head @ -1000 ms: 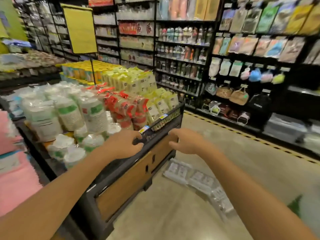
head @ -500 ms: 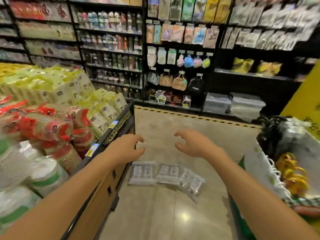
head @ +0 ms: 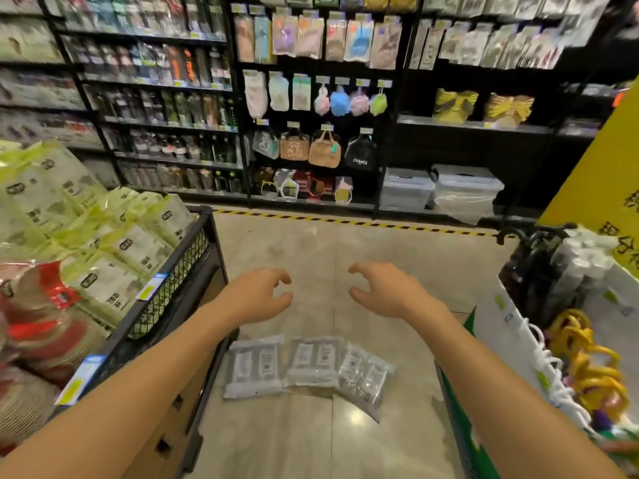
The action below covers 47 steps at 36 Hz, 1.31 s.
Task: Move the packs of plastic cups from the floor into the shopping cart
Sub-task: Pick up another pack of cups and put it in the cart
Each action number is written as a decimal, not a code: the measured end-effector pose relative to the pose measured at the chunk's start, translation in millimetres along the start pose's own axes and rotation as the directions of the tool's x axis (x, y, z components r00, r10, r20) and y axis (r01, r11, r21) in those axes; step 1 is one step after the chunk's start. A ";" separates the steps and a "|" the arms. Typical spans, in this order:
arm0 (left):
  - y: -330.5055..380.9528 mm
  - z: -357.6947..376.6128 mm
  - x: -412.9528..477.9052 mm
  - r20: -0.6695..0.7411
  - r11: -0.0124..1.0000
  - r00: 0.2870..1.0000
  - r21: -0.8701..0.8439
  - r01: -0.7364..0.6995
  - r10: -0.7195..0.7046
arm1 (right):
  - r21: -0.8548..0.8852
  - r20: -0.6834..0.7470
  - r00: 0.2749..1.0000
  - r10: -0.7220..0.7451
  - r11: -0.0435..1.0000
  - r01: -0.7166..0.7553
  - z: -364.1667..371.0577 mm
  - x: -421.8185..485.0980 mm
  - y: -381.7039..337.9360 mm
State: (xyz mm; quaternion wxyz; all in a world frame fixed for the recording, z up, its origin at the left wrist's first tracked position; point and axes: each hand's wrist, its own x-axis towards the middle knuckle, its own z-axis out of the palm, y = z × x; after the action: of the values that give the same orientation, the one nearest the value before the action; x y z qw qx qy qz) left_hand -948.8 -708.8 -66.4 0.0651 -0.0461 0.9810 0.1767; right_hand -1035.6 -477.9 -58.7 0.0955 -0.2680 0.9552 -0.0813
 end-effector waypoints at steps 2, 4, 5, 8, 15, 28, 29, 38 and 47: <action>2.8 1.6 28.1 0.008 1.000 1.000 0.008 0.006 -0.006 | 0.003 0.015 1.000 0.002 1.000 -0.002 -1.9 23.5 15.1; 3.7 2.8 55.1 0.013 1.000 1.000 0.008 0.008 -0.008 | 0.008 0.022 1.000 0.008 1.000 -0.008 -4.7 48.5 29.0; 3.5 3.2 67.5 0.017 1.000 1.000 0.005 0.012 -0.012 | 0.009 0.027 1.000 0.011 1.000 -0.012 -5.7 61.1 34.9; -1.0 5.5 106.8 0.034 0.999 0.999 -0.018 0.029 -0.029 | 0.015 0.048 0.998 0.027 1.000 -0.028 -5.6 99.5 50.4; -38.0 18.2 214.5 0.078 0.998 0.996 -0.051 0.039 -0.035 | 0.045 0.096 0.995 0.030 0.998 -0.034 11.4 204.6 78.1; -144.7 115.2 455.7 0.165 0.993 0.986 -0.104 0.047 -0.030 | 0.036 0.197 0.965 0.174 0.982 -0.185 128.4 431.1 135.9; -153.3 131.9 469.8 0.185 0.992 0.982 -0.114 0.058 -0.037 | 0.039 0.212 0.960 0.184 0.980 -0.197 145.6 443.9 142.1; -237.0 338.1 546.8 0.339 0.954 0.932 -0.213 0.209 -0.129 | 0.063 0.307 0.915 0.262 0.954 -0.295 361.3 517.4 203.4; -330.4 596.8 560.7 0.423 0.893 0.867 -0.233 0.386 -0.264 | 0.166 0.402 0.862 0.309 0.901 -0.401 646.2 515.7 267.3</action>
State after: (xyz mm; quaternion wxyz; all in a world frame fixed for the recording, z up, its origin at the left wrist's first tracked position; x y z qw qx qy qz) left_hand -1398.4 -844.5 -814.2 0.2752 -0.1873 0.8870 0.3201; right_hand -1454.5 -591.8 -811.5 0.3175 -0.0827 0.9360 -0.1273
